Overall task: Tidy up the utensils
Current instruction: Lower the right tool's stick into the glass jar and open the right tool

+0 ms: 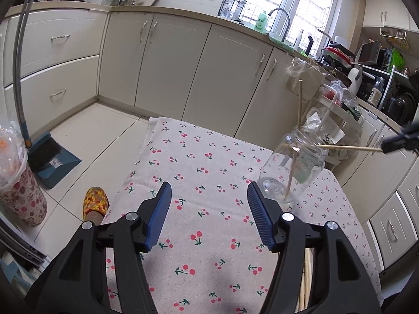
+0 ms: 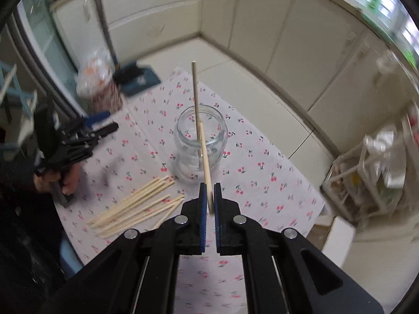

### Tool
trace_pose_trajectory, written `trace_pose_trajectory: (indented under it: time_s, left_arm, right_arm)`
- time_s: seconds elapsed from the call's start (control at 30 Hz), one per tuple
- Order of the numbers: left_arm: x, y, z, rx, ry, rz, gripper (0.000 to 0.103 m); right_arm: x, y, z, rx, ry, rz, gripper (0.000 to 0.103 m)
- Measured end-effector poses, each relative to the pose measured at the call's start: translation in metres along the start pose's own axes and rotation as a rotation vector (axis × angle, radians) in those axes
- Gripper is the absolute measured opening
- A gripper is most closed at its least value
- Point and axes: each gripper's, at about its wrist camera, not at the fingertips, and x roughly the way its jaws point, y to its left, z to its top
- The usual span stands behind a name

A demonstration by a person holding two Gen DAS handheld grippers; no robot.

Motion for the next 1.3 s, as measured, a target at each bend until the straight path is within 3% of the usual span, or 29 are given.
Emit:
trace_pose_trajectory:
  time_s: [0.33, 0.47, 0.53, 0.8, 1.13, 1.3]
  left_arm:
    - [-0.001, -0.002, -0.002, 0.002, 0.011, 0.002, 0.06]
    - [0.002, -0.004, -0.001, 0.004, 0.025, 0.002, 0.06]
    - [-0.001, -0.005, 0.0, -0.002, 0.016, 0.0, 0.06]
    - [-0.002, 0.0, 0.0, -0.013, 0.018, 0.003, 0.061]
    - [0.002, 0.015, -0.004, -0.045, 0.039, 0.03, 0.061]
    - [0.0, 0.012, -0.005, -0.043, 0.036, 0.021, 0.061]
  right_arm:
    - [0.009, 0.003, -0.099, 0.409, -0.224, 0.081, 0.005]
    - [0.003, 0.003, -0.082, 0.407, -0.266, 0.069, 0.005]
    - [-0.004, 0.006, -0.059, 0.363, -0.28, 0.059, 0.005]
    - [-0.01, 0.018, -0.024, 0.26, -0.26, 0.017, 0.005]
    - [-0.057, 0.018, -0.055, 0.322, -0.37, -0.002, 0.005]
    - [-0.063, 0.02, -0.094, 0.42, -0.406, 0.002, 0.005]
